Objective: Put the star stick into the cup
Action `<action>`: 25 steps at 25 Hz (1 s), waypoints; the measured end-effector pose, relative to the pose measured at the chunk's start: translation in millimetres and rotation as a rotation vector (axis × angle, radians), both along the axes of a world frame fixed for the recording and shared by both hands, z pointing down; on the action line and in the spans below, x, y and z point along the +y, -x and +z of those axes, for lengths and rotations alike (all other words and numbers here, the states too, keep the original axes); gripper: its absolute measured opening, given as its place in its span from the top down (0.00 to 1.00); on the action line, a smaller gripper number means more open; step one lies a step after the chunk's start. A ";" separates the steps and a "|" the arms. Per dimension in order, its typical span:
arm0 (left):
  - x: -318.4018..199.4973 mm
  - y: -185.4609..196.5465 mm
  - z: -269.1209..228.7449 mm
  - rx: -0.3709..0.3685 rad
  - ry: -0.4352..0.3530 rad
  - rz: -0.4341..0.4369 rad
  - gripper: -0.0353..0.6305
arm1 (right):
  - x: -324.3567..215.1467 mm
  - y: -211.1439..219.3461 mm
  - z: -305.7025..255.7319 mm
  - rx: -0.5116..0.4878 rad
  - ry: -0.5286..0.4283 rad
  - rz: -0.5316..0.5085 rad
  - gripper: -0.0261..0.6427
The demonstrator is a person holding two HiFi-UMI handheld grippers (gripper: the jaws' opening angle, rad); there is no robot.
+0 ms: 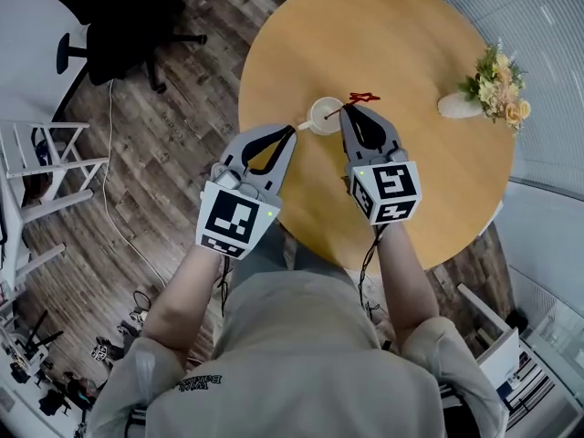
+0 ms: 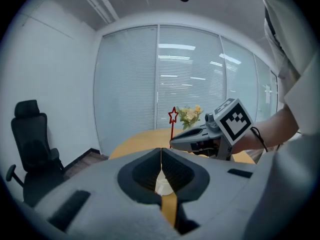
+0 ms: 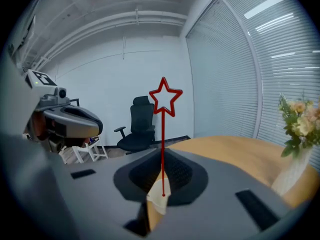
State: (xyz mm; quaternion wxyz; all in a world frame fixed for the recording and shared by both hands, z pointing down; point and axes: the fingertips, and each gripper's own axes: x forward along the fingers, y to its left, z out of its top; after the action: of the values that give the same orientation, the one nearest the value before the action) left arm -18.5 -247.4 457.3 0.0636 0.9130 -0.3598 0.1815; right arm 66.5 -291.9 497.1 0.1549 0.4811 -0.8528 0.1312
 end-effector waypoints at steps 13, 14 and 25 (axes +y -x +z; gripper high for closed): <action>-5.0 3.7 71.2 -0.027 0.123 0.010 0.91 | -0.5 10.9 75.8 0.055 0.178 -0.006 0.91; -4.0 4.0 71.7 -0.026 0.126 0.010 0.91 | 0.6 11.1 78.1 0.061 0.185 -0.004 0.91; 5.1 4.7 65.1 -0.028 0.121 0.023 0.91 | 10.4 7.0 64.3 0.023 0.182 0.039 0.90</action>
State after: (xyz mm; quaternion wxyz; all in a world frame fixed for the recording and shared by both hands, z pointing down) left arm -23.2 -242.3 522.4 0.1116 0.9089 -0.3384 0.2166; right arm 59.4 -281.5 561.4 0.2053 0.4828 -0.8261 0.2057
